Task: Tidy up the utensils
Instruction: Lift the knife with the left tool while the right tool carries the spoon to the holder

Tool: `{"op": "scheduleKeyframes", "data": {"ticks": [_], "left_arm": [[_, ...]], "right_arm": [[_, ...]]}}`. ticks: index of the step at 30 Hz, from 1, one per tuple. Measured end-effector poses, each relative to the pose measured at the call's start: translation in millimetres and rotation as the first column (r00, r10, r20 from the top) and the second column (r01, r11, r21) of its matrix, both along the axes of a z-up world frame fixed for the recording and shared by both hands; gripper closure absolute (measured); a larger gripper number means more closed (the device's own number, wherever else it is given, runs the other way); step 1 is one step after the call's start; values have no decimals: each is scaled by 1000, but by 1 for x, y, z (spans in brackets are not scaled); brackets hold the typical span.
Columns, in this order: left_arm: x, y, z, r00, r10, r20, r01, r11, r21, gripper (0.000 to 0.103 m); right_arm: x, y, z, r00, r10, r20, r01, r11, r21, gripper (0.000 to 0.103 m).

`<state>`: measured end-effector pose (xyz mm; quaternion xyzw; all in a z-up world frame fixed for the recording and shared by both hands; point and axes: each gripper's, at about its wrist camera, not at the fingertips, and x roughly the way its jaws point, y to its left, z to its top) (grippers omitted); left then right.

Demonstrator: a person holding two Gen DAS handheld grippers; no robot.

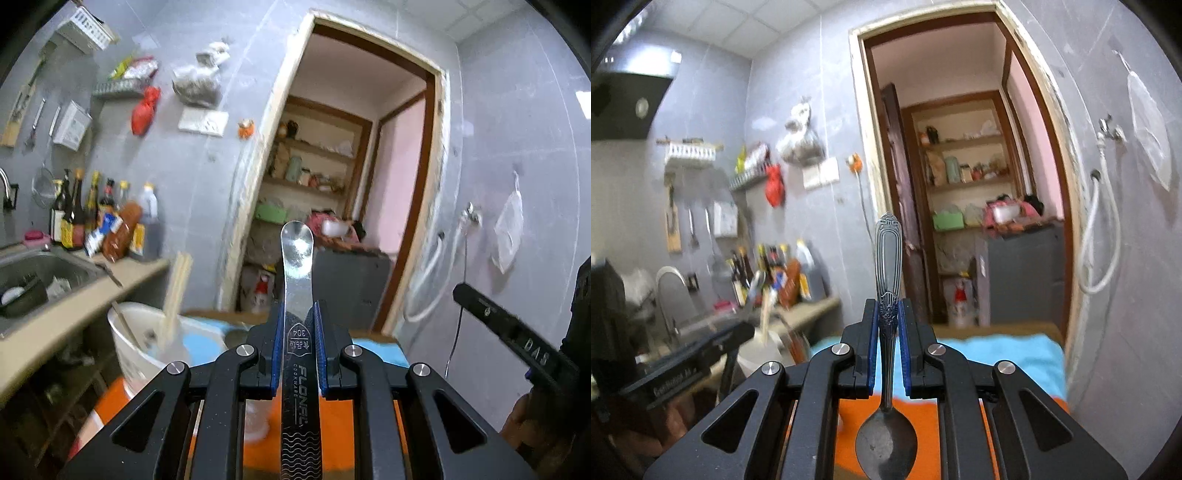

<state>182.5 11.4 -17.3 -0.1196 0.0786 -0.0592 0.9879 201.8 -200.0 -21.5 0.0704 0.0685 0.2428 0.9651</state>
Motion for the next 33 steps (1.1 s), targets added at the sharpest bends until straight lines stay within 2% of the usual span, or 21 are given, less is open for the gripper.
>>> {"op": "scheduleKeyframes", "data": {"ticks": [3, 6, 12, 17, 23, 33], "left_arm": [[6, 29, 12, 999, 27, 21, -26, 999, -37, 91], [17, 68, 15, 998, 55, 34, -51, 992, -113, 91], [35, 135, 15, 990, 115, 80, -95, 970, -222, 91], [49, 167, 12, 985, 132, 112, -98, 958, -268, 91], [66, 183, -5, 987, 120, 107, -80, 944, -320, 91], [74, 181, -28, 985, 146, 94, -107, 937, -333, 91]], "right_arm": [[8, 16, 21, 999, 34, 41, -36, 998, 60, 94], [19, 38, 34, 993, 78, 87, -89, 988, 129, 94], [35, 75, 37, 977, 126, 173, -165, 958, 236, 94], [51, 92, 30, 974, 132, 182, -180, 943, 280, 94], [66, 106, 12, 979, 132, 157, -171, 945, 277, 94], [72, 126, -17, 979, 168, 119, -190, 959, 210, 94]]}}
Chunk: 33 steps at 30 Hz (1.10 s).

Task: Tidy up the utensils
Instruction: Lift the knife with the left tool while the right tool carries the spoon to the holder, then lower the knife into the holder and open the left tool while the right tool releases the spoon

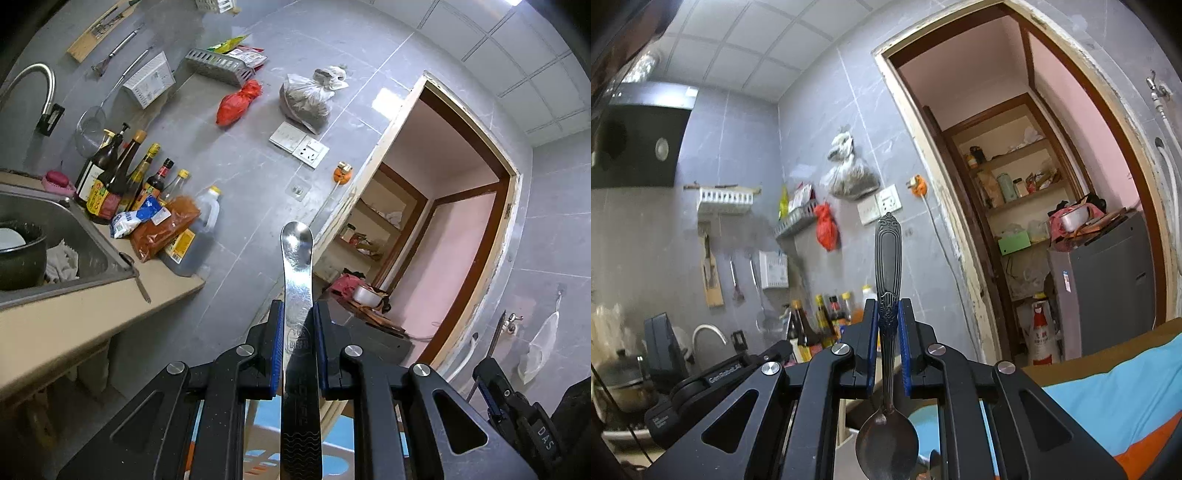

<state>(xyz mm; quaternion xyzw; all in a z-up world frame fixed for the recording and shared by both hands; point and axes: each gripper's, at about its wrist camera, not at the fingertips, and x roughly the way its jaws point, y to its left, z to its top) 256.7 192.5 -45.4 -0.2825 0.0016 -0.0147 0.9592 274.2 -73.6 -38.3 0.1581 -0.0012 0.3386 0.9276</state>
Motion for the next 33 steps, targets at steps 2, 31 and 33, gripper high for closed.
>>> {"op": "scheduleKeyframes", "data": {"ticks": [2, 31, 33], "left_arm": [[-2, -4, -1, 1000, 19, 16, -20, 1000, 11, 91], [-35, -54, -22, 960, 183, 210, -229, 949, 219, 90], [-36, -54, -22, 959, 187, 211, -233, 948, 218, 90]], "right_arm": [[-1, 4, -3, 1000, 1, 7, -1, 1000, -23, 94], [-20, 26, -35, 995, -53, 86, 66, 985, -161, 94], [-21, 26, -37, 994, -55, 94, 70, 984, -165, 94]]}}
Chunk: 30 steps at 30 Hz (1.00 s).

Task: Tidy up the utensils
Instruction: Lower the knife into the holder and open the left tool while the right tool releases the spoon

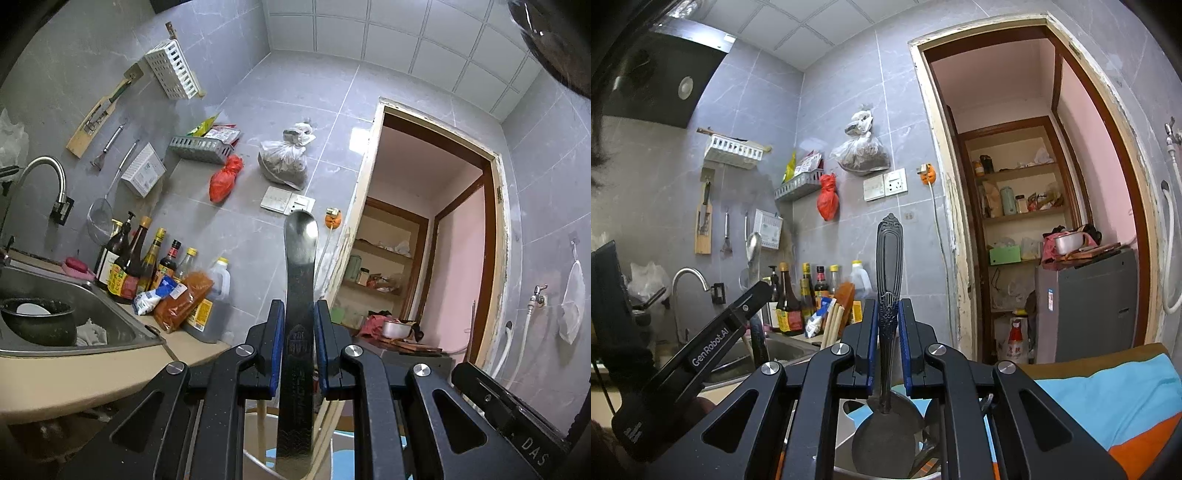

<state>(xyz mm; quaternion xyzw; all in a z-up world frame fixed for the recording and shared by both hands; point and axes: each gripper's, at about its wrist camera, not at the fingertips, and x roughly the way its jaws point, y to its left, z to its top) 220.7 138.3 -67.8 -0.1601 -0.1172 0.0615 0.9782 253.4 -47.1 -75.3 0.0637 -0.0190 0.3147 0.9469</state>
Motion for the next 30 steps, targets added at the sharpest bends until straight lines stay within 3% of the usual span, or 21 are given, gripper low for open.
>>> {"op": "scheduleKeyframes", "data": {"ticks": [12, 18, 20, 25, 29, 30], "left_arm": [[3, -3, -1, 995, -50, -83, 49, 999, -16, 90], [2, -1, 5, 977, -78, -199, 76, 997, -17, 90], [1, -1, 8, 968, -90, -234, 89, 996, -16, 89], [-1, -1, 21, 932, -131, -338, 127, 991, -34, 79], [-7, -3, 31, 903, -166, -395, 150, 986, -72, 68], [-9, -4, 35, 896, -177, -407, 156, 984, -86, 66]], "right_arm": [[-5, 1, -7, 1000, -3, 19, 4, 1000, -21, 93], [-4, 1, -6, 1000, 9, -15, -9, 1000, -22, 91], [-4, 0, -3, 999, 11, -34, -11, 1000, -19, 80], [-11, -5, 12, 996, 8, -93, -10, 1000, -20, 76], [-20, -20, 30, 990, -33, -141, 33, 999, -4, 52], [-21, -24, 34, 987, -47, -155, 47, 999, -5, 52]]}}
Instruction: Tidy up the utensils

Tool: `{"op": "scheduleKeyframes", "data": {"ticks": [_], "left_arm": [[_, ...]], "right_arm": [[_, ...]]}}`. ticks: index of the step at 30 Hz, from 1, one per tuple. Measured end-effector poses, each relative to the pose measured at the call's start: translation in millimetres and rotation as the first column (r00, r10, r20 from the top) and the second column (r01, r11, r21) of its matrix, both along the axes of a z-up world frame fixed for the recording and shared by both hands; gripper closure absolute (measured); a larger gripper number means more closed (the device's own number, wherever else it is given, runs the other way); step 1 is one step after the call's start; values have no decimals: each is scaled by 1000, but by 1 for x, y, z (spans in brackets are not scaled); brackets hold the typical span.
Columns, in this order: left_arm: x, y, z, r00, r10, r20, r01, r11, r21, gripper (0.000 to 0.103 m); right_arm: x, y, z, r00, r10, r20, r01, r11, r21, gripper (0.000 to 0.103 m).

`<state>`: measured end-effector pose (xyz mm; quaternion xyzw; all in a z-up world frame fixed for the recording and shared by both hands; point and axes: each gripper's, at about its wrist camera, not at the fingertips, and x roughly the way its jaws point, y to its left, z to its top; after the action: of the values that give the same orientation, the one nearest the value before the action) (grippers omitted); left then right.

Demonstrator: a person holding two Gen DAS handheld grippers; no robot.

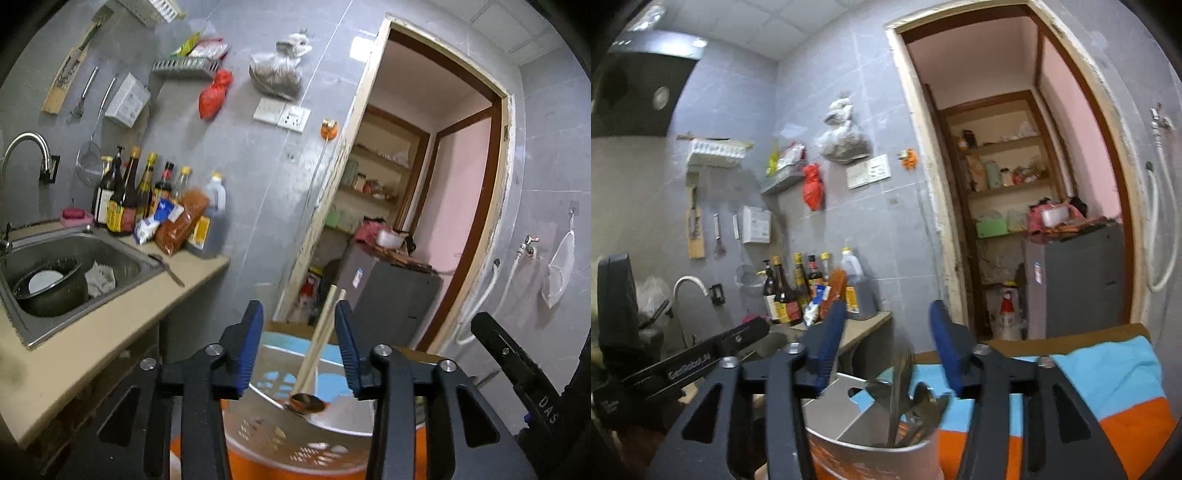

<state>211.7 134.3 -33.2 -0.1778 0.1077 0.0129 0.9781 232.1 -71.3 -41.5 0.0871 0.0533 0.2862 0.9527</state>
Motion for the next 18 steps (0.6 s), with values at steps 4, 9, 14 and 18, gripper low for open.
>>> {"op": "scheduleKeyframes", "data": {"ticks": [4, 9, 14, 18], "left_arm": [[-8, -9, 14, 997, -44, -62, 44, 999, -8, 50], [-23, -26, 31, 990, -77, -114, 81, 996, 32, 24], [-46, -44, 42, 982, -91, -165, 100, 994, 46, 14], [-75, -61, 47, 976, -77, -202, 95, 992, 80, 12]], "right_arm": [[-9, -18, 19, 996, -61, -68, 59, 998, -21, 43], [-26, -43, 35, 984, -119, -130, 115, 993, -36, 27], [-52, -67, 51, 971, -163, -175, 154, 986, -64, 11], [-78, -85, 61, 967, -172, -189, 156, 983, -97, 1]]}}
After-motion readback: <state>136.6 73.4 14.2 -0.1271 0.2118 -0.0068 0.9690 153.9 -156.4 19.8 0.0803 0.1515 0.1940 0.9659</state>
